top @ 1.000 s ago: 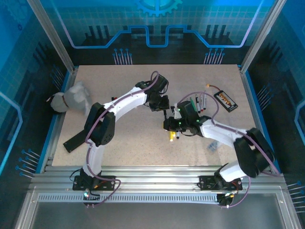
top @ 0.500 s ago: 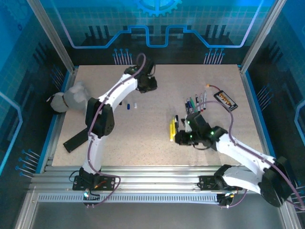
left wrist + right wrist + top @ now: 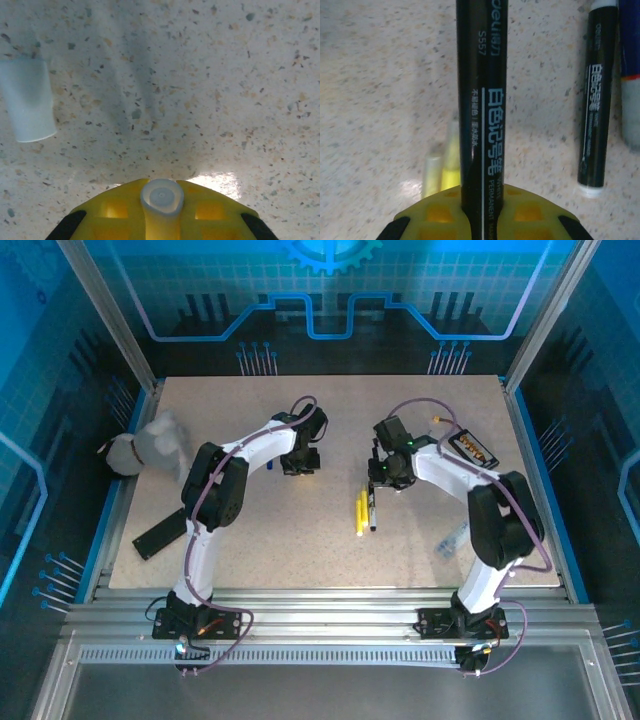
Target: Open the pen caps
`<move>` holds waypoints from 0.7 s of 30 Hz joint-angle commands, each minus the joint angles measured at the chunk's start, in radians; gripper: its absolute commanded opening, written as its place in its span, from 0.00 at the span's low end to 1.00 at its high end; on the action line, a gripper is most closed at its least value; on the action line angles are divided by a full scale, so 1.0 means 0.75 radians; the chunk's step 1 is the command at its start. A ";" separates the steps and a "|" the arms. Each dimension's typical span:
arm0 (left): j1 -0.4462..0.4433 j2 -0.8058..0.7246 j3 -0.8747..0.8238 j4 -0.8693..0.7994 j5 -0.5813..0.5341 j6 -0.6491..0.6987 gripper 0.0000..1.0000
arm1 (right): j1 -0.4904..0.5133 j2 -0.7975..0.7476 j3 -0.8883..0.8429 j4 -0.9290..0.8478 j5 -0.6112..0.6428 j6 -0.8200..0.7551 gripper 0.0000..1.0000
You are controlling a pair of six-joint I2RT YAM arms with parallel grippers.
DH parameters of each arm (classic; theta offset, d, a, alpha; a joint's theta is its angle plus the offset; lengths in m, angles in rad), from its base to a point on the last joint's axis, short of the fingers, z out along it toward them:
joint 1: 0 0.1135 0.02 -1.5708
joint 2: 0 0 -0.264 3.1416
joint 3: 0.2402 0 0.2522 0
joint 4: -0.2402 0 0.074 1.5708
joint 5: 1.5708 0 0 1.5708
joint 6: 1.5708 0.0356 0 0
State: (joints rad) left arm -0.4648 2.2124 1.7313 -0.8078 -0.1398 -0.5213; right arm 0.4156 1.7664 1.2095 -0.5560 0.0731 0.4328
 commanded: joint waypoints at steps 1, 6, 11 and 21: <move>0.006 -0.023 0.000 -0.044 -0.099 0.036 0.00 | -0.018 0.105 0.092 -0.102 0.114 -0.057 0.00; 0.015 0.000 0.004 -0.062 -0.129 0.035 0.00 | -0.015 0.219 0.152 -0.154 0.191 -0.057 0.00; 0.024 0.024 0.037 -0.082 -0.135 0.037 0.22 | -0.013 0.242 0.157 -0.193 0.290 -0.038 0.05; 0.025 0.043 0.109 -0.115 -0.141 0.048 0.36 | -0.014 0.249 0.172 -0.256 0.372 -0.011 0.33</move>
State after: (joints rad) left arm -0.4534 2.2269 1.7771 -0.8600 -0.2249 -0.4965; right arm 0.4156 1.9377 1.3067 -0.7063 0.3138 0.4152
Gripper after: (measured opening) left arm 0.355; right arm 0.326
